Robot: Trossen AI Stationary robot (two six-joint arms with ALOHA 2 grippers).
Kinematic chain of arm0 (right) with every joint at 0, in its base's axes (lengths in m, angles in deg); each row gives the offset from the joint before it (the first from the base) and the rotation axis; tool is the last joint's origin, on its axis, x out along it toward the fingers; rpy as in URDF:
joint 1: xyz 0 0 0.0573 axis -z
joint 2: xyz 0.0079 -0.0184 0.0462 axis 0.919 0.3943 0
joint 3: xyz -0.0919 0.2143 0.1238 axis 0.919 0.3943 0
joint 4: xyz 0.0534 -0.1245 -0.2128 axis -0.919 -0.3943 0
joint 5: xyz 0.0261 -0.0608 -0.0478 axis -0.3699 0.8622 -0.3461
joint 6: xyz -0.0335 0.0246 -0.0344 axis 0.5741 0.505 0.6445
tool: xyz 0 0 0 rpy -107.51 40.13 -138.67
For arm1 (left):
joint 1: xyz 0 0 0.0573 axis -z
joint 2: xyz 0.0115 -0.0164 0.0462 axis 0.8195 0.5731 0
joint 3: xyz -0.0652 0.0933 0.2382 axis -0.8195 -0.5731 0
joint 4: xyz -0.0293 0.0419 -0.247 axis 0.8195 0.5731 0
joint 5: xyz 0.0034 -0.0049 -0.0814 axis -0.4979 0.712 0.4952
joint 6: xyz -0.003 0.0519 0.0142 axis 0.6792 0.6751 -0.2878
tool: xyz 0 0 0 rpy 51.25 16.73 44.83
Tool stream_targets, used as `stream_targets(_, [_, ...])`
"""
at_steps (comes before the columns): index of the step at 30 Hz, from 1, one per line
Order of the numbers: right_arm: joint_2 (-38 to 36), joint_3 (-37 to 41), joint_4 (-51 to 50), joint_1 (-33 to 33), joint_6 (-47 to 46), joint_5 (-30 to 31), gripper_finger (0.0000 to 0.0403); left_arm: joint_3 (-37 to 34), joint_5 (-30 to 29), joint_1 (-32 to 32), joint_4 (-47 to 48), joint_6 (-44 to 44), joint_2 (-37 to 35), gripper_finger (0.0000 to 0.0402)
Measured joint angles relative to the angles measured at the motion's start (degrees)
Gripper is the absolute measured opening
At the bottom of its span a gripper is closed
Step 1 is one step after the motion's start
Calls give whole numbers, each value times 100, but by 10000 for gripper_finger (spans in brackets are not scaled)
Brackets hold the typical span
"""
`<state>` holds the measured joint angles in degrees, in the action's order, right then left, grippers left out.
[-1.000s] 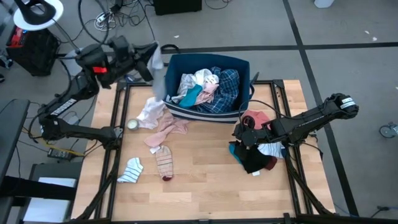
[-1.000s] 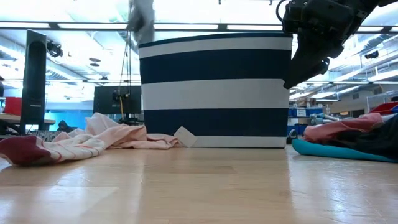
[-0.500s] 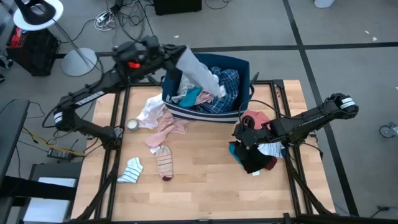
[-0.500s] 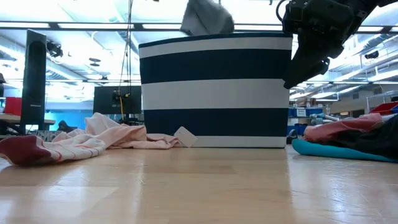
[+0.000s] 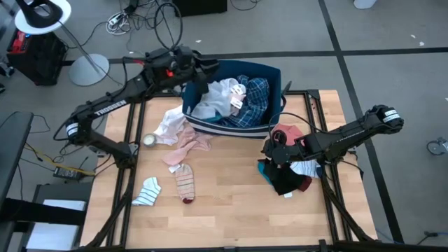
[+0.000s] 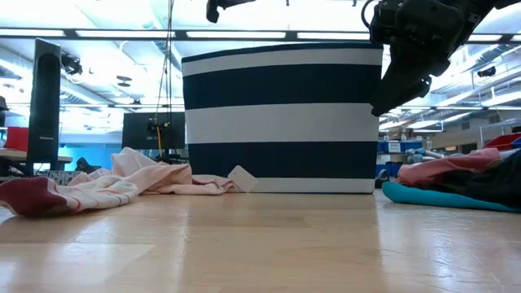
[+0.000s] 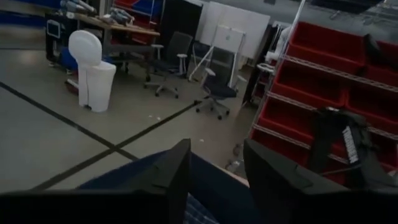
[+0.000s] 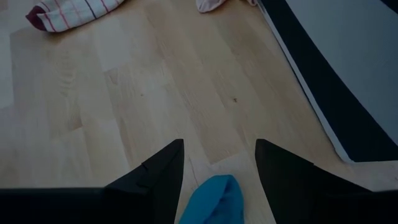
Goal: Sort clothes
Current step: Put the pink boxer into the blue bin
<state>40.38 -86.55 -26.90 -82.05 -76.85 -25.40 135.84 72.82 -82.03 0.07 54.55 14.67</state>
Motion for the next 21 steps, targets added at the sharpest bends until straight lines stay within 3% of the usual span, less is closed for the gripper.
stream_targets(6, [-7, 0, -315, 0, 52, -44, 199, 4, -179, 146, 970, 481, -657, 156])
stream_targets(11, [-49, -119, -1457, 0, -473, -83, 199, 4, -1358, 632, 2676, 864, -1277, 156])
stream_targets(14, [-112, -310, -2466, -26, -1138, -48, 199, -108, -1961, 1041, 3472, 905, -1635, 156])
stream_targets(21, [-481, -515, -4580, -636, -3503, 517, 199, -1659, -2944, 2218, 3450, 251, -2890, 156])
